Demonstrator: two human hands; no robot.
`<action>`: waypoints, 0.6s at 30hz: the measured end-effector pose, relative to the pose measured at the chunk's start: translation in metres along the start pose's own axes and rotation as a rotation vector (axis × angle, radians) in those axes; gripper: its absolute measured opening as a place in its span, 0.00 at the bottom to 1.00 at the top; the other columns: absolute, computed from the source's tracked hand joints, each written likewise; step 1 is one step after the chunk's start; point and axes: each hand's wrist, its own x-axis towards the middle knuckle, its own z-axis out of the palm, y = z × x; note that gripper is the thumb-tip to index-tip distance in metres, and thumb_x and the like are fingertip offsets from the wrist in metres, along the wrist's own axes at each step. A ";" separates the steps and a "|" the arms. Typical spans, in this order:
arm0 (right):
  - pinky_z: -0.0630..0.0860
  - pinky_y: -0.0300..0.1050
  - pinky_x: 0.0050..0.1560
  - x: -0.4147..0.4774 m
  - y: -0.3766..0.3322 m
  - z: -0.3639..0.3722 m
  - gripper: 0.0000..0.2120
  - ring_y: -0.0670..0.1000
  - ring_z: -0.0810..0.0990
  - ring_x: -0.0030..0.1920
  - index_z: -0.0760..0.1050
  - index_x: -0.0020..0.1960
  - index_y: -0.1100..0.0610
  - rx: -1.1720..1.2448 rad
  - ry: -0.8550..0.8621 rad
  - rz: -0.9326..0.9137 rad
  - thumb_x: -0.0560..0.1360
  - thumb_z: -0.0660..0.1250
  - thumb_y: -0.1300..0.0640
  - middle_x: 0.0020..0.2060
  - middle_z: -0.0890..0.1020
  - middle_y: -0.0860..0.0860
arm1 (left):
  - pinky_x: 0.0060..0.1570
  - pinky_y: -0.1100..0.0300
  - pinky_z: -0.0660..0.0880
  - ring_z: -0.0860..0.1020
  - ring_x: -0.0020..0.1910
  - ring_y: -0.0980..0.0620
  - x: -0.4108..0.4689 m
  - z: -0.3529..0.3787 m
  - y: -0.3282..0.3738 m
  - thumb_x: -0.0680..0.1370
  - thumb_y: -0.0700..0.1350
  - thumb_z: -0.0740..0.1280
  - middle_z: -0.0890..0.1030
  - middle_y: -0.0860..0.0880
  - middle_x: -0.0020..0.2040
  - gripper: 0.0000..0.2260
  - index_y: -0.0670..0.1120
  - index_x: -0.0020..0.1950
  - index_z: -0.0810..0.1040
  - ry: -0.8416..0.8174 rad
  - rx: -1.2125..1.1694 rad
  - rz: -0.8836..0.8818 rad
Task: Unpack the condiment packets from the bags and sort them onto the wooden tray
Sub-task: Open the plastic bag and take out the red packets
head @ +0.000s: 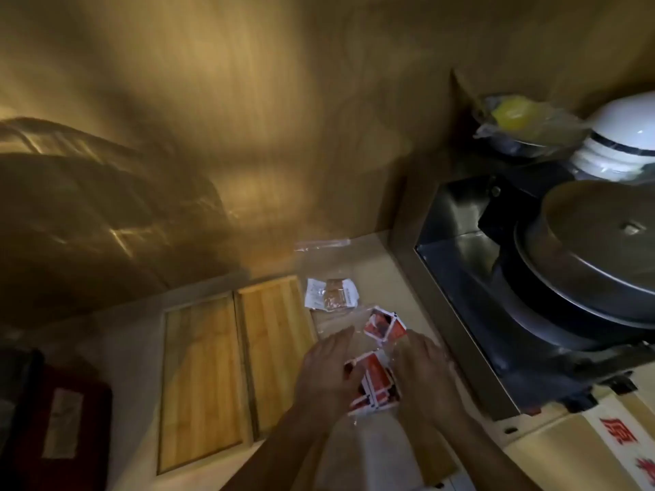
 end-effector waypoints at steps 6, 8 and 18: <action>0.72 0.54 0.60 -0.006 0.009 0.013 0.14 0.53 0.78 0.54 0.69 0.57 0.52 0.269 -0.155 0.192 0.74 0.59 0.47 0.54 0.79 0.52 | 0.75 0.53 0.53 0.55 0.76 0.50 0.000 0.039 -0.008 0.78 0.55 0.59 0.57 0.50 0.77 0.31 0.52 0.76 0.49 -0.156 0.212 0.016; 0.74 0.54 0.58 -0.005 0.011 0.016 0.14 0.52 0.79 0.51 0.70 0.55 0.52 0.369 -0.180 0.230 0.74 0.60 0.46 0.50 0.80 0.51 | 0.75 0.53 0.49 0.52 0.77 0.50 0.001 0.044 -0.008 0.79 0.54 0.57 0.54 0.48 0.78 0.29 0.51 0.76 0.47 -0.215 0.264 0.024; 0.73 0.35 0.35 0.002 0.003 0.017 0.08 0.53 0.81 0.40 0.74 0.39 0.52 0.785 -0.177 0.260 0.76 0.62 0.60 0.38 0.81 0.52 | 0.74 0.55 0.47 0.57 0.75 0.54 -0.007 0.050 -0.011 0.75 0.60 0.50 0.61 0.51 0.76 0.30 0.50 0.75 0.54 -0.157 0.106 0.005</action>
